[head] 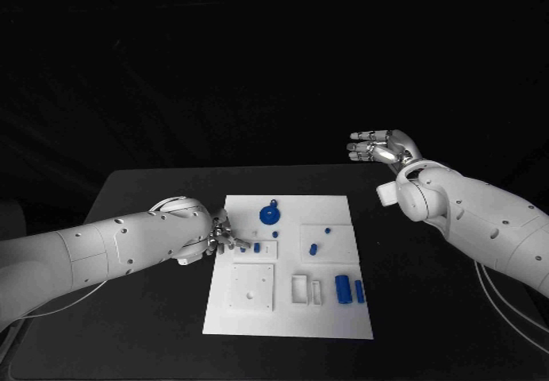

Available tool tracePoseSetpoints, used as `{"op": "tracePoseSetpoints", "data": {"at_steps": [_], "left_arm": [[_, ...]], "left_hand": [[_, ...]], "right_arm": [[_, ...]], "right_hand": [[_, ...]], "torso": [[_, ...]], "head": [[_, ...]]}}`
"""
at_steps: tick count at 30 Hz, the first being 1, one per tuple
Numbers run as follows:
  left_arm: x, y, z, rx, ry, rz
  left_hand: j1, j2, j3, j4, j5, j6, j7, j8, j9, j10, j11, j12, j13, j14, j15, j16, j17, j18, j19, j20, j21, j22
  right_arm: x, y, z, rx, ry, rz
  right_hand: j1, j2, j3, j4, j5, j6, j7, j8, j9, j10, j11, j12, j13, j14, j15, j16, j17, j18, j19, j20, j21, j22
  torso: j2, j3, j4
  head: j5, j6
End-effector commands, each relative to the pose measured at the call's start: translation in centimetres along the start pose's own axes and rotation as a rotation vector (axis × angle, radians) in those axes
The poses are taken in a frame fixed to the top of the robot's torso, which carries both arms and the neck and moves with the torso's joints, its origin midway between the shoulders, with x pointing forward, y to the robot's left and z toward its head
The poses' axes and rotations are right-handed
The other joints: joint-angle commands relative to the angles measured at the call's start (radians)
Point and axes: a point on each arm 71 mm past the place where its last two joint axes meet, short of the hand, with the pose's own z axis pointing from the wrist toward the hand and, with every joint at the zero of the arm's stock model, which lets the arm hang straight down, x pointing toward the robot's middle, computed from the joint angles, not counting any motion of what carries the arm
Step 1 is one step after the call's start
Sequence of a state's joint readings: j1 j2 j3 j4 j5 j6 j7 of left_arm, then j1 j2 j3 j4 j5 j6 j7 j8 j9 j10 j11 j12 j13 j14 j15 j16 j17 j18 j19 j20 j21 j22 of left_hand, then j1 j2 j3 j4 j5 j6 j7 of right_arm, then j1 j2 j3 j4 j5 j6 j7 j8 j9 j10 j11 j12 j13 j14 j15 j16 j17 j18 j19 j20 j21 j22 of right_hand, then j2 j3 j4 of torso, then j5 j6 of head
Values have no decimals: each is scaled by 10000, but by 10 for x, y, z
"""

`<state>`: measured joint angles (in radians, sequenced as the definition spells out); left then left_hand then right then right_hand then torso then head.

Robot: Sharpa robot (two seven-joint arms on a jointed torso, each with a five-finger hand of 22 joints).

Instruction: Assemble the parts on the task board

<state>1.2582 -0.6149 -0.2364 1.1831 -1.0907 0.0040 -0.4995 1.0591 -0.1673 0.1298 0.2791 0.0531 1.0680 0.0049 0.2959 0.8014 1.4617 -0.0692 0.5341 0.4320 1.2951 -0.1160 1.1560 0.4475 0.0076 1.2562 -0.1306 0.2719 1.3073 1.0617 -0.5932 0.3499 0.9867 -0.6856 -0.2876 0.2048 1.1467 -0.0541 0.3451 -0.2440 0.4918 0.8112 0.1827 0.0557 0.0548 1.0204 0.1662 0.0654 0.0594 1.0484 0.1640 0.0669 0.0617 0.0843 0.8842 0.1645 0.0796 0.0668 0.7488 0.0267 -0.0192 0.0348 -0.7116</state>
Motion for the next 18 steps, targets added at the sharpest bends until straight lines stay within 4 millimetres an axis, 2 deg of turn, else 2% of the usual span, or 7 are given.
{"op": "tracePoseSetpoints", "data": {"at_steps": [1,7,14,16,17,18], "left_arm": [[-1,1,-1,-84,-145,-182],[-3,4,-1,-69,-178,-379],[-8,2,-3,225,-146,-1210],[-10,1,-3,369,-154,-1545],[-11,1,-3,446,-158,-1716],[-12,0,-4,528,-181,-1881]], "left_hand": [[38,-32,13,42,-23,24,-32,44,-26,380,37,-61,9,-37,14,-4,-8,-76,52,11,-57,161],[106,78,55,2,-17,24,-31,89,-57,376,36,-60,15,-33,16,-8,-9,-76,56,14,-61,162],[124,-13,-14,-30,-20,-101,18,25,-186,303,69,-97,7,-68,42,-40,-22,-76,27,33,-94,152],[144,-48,-52,-23,-21,-240,76,-94,-373,231,100,-119,8,-123,69,-59,-26,-76,-12,53,-133,144],[165,-46,-72,-21,-22,-123,105,-232,-886,188,123,-104,24,-152,97,-55,-23,-76,-28,82,-180,138],[167,-44,-73,-33,-20,-171,121,-235,-936,147,130,-118,19,-175,100,-68,-30,-76,-32,79,-190,138]], "right_arm": [[1,0,0,-50,106,28],[1,-1,-1,-34,108,27],[0,-2,-1,-20,92,23],[0,-3,-2,-14,86,22],[0,-3,-2,-11,84,22],[0,-3,-2,-8,82,22]], "right_hand": [[-26,12,-57,-27,35,-52,3,-21,-10,-61,11,-27,-13,-76,-15,-34,-12,-48,-80,5,-20,1],[-26,12,-57,-27,35,-52,3,-21,-10,-61,11,-27,-13,-76,-15,-34,-12,-48,-80,5,-20,1],[-26,12,-57,-27,35,-52,3,-21,-10,-61,11,-27,-13,-76,-15,-34,-12,-48,-80,5,-20,1],[-26,12,-57,-27,35,-52,3,-21,-10,-61,11,-27,-13,-76,-15,-34,-12,-48,-80,5,-20,1],[-26,12,-57,-27,35,-52,3,-21,-10,-61,11,-27,-13,-76,-15,-34,-12,-48,-80,5,-20,1],[-26,12,-57,-27,35,-52,3,-21,-10,-61,11,-27,-13,-76,-15,-34,-12,-48,-80,5,-20,1]], "torso": [[-2,3,0],[-2,7,5],[-3,5,0],[-5,6,2],[-5,6,1],[-5,7,1]], "head": [[6,-5],[17,2],[6,8],[5,11],[5,15],[3,16]]}}
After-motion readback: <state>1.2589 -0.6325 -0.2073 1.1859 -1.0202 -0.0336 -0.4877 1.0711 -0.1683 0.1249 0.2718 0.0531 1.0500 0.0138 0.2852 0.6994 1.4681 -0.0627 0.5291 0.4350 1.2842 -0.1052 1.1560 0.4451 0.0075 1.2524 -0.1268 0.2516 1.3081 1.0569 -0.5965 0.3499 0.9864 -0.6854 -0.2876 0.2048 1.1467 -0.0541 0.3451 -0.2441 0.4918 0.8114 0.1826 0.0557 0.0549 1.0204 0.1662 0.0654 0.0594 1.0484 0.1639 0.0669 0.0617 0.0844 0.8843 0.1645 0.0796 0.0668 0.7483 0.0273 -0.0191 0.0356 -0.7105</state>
